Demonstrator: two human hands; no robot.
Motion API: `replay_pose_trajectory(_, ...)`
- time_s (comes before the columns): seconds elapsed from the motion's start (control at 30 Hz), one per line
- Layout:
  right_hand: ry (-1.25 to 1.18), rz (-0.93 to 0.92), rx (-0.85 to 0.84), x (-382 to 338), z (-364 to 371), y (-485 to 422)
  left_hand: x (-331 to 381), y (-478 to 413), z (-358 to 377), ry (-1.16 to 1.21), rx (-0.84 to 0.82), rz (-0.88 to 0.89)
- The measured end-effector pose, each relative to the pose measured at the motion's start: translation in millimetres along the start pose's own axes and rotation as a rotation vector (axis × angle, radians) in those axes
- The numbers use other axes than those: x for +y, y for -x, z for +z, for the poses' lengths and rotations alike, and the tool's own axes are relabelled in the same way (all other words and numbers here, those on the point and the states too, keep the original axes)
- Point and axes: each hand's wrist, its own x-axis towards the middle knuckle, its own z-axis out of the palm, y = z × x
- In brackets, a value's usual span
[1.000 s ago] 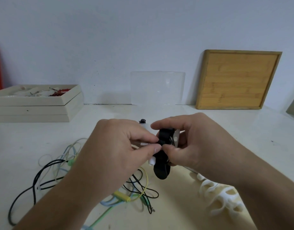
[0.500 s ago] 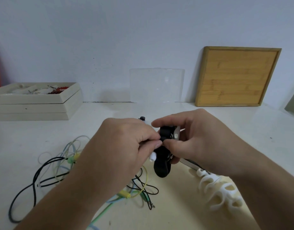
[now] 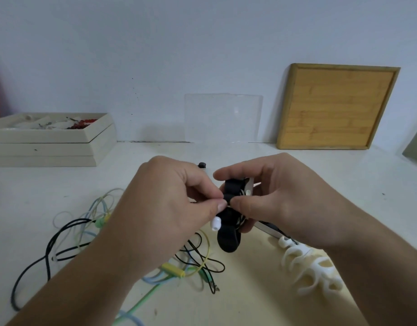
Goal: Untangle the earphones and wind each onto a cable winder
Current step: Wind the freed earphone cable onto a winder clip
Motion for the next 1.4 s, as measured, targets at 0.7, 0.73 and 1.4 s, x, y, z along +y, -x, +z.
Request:
replay_pose_trajectory(0.7,-0.149,0.113,0.221,21,-23,-10,-9,-6,7,0.248,0.406,-0.219)
replay_pose_trajectory(0.73,-0.088,0.122,0.299,22,-26,-11,-8,-7,3,0.259,0.466,-0.199)
replay_pose_trajectory(1.4,0.287,0.598,0.008,-1,-13,-132,-16,-14,-31,0.045,0.704,-0.019)
